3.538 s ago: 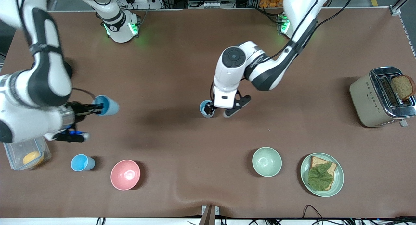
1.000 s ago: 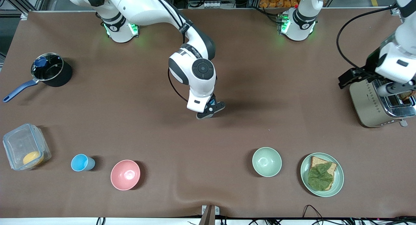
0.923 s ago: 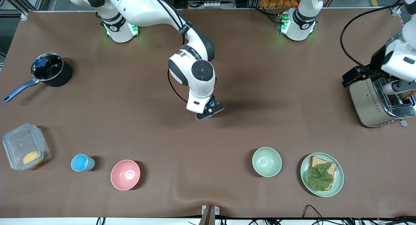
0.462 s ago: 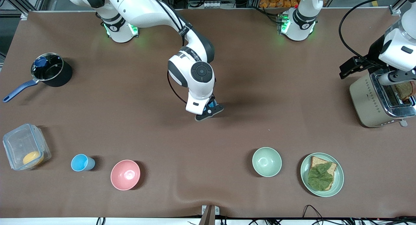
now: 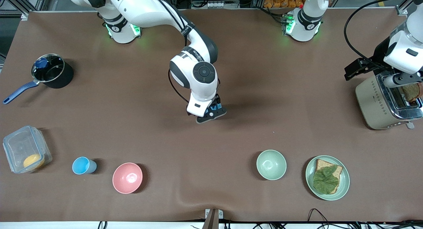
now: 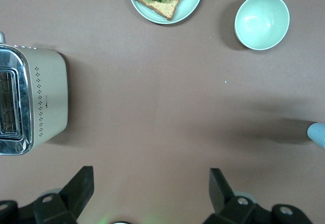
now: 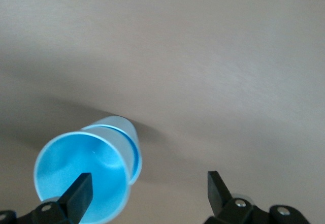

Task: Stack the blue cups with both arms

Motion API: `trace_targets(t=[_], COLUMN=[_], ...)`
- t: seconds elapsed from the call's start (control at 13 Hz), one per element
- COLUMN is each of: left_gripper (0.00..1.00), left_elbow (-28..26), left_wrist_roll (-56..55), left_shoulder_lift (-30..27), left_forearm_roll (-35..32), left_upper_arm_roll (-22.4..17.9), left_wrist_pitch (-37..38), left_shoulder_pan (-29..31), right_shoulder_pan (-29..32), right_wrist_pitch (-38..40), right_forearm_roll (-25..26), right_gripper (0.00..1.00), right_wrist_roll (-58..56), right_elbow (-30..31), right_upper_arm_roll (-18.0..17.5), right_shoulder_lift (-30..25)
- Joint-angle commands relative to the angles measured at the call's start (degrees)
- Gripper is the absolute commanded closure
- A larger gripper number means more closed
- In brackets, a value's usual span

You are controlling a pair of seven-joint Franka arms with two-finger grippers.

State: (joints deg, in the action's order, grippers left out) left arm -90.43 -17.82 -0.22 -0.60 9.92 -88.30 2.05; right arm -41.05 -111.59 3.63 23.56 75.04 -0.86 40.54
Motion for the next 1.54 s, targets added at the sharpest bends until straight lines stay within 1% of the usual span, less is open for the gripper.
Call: trace_targets(t=[0.0, 0.15, 0.46, 0.62, 0.77, 1.08, 1.15, 1.31, 1.38, 1.46], left_gripper=[0.00, 0.00, 0.00, 0.00, 0.00, 0.00, 0.00, 0.00, 0.00, 0.00], left_elbow=[0.08, 0.17, -0.18, -0.27, -0.18, 0.34, 0.87, 2.54, 2.54, 2.54], left_wrist_roll=[0.33, 0.25, 0.25, 0.33, 0.42, 0.60, 0.51, 0.42, 0.42, 0.42], left_shoulder_lift=[-0.13, -0.13, -0.21, -0.13, -0.13, -0.04, 0.05, 0.75, 0.75, 0.75], left_forearm_roll=[0.60, 0.52, 0.52, 0.52, 0.52, 0.78, 0.43, 0.16, 0.16, 0.16], left_upper_arm_roll=[0.62, 0.71, 0.80, 0.80, 0.80, 0.71, 0.71, 0.62, 0.62, 0.62], left_wrist_pitch=[-2.83, -4.07, -3.90, -3.55, -3.46, -3.02, -2.32, 0.14, 0.23, 0.49], left_shoulder_pan=[0.94, 0.41, 0.41, 0.50, 0.41, 0.41, 0.32, 0.32, 0.32, 0.41], right_shoulder_pan=[4.29, 8.50, 20.63, 25.65, 30.13, 36.55, 37.96, 39.90, 42.52, 46.37], right_wrist_pitch=[7.85, 12.60, 18.85, 18.95, 17.98, 19.91, 20.70, 23.51, 23.87, 24.48], right_forearm_roll=[-1.60, -1.70, -1.79, -1.96, -3.53, -3.81, -3.81, -3.81, -3.81, -3.81], right_gripper=[0.00, 0.00, 0.00, 0.00, 0.00, 0.00, 0.00, 0.00, 0.00, 0.00], right_wrist_roll=[1.75, -0.61, -20.88, -26.01, -26.82, -26.56, -26.20, -25.85, -25.85, -25.85], right_elbow=[0.90, 1.07, 1.42, 3.34, 7.91, 18.28, 19.08, 18.65, 18.74, 18.56], right_upper_arm_roll=[-0.81, -0.81, -0.90, -0.90, -1.07, -1.16, -1.16, -1.60, -3.60, -6.49], right_shoulder_lift=[-7.30, -11.08, -16.54, -20.13, -26.62, -39.55, -41.75, -43.79, -44.40, -44.50])
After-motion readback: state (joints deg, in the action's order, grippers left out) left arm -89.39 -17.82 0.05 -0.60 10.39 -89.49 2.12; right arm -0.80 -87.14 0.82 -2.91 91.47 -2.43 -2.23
